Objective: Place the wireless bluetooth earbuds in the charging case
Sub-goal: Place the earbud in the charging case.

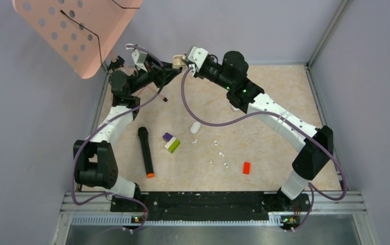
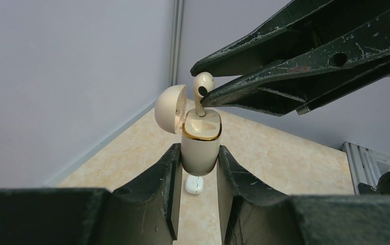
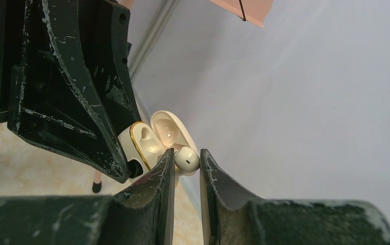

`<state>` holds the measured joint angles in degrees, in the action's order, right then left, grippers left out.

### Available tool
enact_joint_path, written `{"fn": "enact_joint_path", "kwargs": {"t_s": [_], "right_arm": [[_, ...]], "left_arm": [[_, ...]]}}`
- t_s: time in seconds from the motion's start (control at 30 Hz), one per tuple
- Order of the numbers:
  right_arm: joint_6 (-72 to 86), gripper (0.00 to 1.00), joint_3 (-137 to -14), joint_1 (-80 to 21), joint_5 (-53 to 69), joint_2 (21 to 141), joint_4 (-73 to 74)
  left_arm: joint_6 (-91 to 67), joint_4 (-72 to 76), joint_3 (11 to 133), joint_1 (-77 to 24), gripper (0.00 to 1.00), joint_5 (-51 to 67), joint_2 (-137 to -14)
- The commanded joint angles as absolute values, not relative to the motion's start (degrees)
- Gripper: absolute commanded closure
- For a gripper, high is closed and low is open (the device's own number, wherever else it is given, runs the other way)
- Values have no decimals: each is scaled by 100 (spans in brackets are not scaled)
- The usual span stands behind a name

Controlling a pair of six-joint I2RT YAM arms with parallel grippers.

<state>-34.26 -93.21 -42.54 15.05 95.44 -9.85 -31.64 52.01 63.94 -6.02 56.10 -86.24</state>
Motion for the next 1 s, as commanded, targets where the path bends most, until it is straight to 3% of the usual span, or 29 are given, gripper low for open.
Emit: {"fn": "enact_joint_path", "kwargs": {"t_s": [0.0, 0.53, 0.8, 0.97], "right_arm": [[-3300, 91, -9408, -4353, 1607, 9395, -774], [-3002, 69, -9873, -4351, 1514, 9504, -151], [-2923, 65, -10238, -4355, 1435, 9604, 225], [-2499, 50, -11006, -4196, 1553, 9685, 1167]], "left_arm": [[-3190, 5643, 6368, -571, 100, 5519, -8415], [-3208, 5730, 6338, -571, 100, 5592, -8486], [-3227, 5793, 6259, -580, 100, 5628, -8525], [-3208, 5807, 6219, -576, 100, 5726, -8545]]}}
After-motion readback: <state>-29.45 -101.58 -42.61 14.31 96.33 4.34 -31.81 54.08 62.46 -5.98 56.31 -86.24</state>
